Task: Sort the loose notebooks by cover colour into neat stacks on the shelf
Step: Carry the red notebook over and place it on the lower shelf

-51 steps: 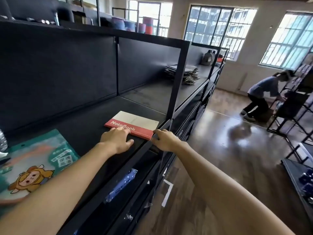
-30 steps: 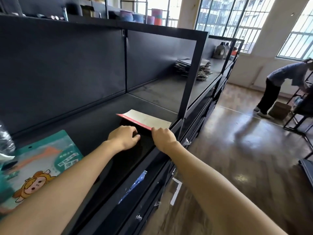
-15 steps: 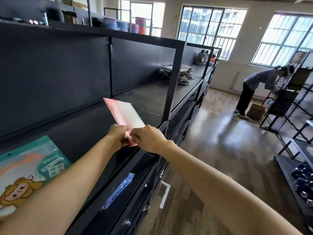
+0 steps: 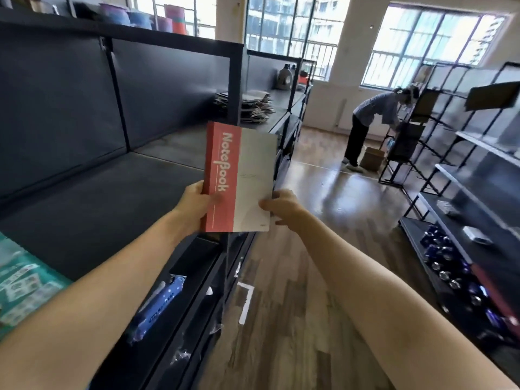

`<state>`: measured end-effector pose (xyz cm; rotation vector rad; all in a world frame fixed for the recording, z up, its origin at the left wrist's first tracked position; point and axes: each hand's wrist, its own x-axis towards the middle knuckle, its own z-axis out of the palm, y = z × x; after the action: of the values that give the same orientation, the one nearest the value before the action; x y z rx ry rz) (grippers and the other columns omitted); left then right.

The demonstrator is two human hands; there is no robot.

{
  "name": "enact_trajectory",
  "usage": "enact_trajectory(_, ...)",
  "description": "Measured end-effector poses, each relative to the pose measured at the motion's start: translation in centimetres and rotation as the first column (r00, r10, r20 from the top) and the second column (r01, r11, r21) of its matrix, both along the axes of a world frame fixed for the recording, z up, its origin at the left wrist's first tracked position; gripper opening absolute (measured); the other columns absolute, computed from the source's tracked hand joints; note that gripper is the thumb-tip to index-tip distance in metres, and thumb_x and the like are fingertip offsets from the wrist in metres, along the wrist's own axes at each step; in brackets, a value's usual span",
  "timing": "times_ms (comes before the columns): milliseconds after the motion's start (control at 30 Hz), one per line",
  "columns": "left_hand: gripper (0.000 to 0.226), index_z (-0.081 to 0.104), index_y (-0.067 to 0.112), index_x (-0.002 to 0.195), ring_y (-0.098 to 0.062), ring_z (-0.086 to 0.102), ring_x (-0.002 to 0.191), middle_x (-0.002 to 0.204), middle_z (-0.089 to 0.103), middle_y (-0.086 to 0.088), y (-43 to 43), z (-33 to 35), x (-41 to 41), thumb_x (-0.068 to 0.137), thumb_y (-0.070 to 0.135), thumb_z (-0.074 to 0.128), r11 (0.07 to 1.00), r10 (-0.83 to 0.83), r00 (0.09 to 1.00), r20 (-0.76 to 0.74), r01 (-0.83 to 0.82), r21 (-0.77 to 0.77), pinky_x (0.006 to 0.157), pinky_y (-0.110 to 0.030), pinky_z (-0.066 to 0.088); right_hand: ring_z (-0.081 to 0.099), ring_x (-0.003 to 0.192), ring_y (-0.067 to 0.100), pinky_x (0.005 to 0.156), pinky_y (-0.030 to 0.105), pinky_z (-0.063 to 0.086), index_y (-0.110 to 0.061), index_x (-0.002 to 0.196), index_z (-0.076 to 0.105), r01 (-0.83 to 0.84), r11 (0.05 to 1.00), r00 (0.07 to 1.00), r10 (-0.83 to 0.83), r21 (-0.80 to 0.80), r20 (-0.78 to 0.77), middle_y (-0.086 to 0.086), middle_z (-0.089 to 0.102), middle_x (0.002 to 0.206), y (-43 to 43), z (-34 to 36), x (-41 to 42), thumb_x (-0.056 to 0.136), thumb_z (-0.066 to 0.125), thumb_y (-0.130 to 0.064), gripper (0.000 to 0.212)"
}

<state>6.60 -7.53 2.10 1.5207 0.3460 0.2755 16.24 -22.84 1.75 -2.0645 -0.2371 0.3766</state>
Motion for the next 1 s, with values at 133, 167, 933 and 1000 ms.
enact_trajectory(133, 0.030, 0.055, 0.009, 0.116, -0.028, 0.063, 0.094, 0.106, 0.062, -0.008, -3.5, -0.3, 2.0, 0.091, -0.007, 0.051, 0.986, -0.071, 0.997, 0.003, 0.070, 0.149, 0.071, -0.034, 0.051, 0.060, 0.089, 0.025, 0.059, 0.029, 0.049, 0.000, 0.111, 0.059, 0.124, 0.988, 0.990, -0.117, 0.089, -0.078, 0.013, 0.063, 0.105, -3.7, -0.3, 0.1, 0.088, 0.056, -0.001, 0.024)
enact_trajectory(167, 0.031, 0.055, 0.006, 0.119, -0.031, 0.062, 0.100, 0.110, 0.062, -0.010, -4.4, -0.5, 2.5, 0.091, -0.005, 0.051, 0.974, -0.083, 0.997, 0.005, 0.080, 0.213, 0.076, -0.035, 0.050, 0.061, 0.089, 0.025, 0.059, 0.030, 0.051, 0.000, 0.111, 0.060, 0.159, 0.983, 0.985, -0.152, 0.094, -0.077, 0.012, 0.063, 0.104, -4.7, -0.4, 0.2, 0.087, 0.056, -0.001, 0.024)
enact_trajectory(933, 0.013, 0.063, 0.006, 0.090, -0.030, 0.064, 0.091, 0.096, 0.068, -0.014, -13.2, -3.9, 12.9, 0.078, 0.001, 0.064, 0.724, -0.175, 0.967, -0.186, 0.254, 0.641, 0.084, -0.039, 0.053, 0.057, 0.084, 0.018, 0.067, 0.024, 0.050, -0.009, 0.109, 0.066, 0.372, 0.917, 0.925, -0.352, -0.146, 0.145, 0.010, 0.067, 0.112, -16.4, -3.7, 6.7, 0.084, 0.062, -0.011, 0.026)
enact_trajectory(1000, 0.016, 0.063, 0.006, 0.092, -0.030, 0.065, 0.090, 0.097, 0.068, -0.013, -12.7, -4.3, 14.7, 0.078, 0.000, 0.065, 0.736, -0.197, 0.962, -0.188, 0.272, 0.621, 0.083, -0.042, 0.055, 0.057, 0.086, 0.018, 0.064, 0.023, 0.049, -0.007, 0.108, 0.066, 0.378, 0.914, 0.923, -0.361, -0.147, 0.132, 0.010, 0.067, 0.112, -16.1, -3.9, 8.3, 0.084, 0.061, -0.010, 0.025)
